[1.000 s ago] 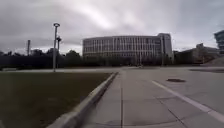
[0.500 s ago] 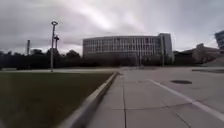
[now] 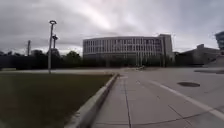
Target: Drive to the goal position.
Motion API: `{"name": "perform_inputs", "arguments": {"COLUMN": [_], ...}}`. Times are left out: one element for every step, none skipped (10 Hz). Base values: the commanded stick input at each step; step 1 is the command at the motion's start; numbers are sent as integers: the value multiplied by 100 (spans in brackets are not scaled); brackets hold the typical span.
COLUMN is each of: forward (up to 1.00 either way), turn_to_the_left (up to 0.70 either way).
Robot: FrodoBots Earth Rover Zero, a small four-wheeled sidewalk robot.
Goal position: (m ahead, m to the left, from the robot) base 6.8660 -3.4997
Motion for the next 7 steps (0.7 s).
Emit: {"name": "perform_inputs", "arguments": {"forward": [70, 70, 70, 70, 70, 70, 70], "turn_to_the_left": [-1, -8, -20, -27, -12, -5, 0]}}
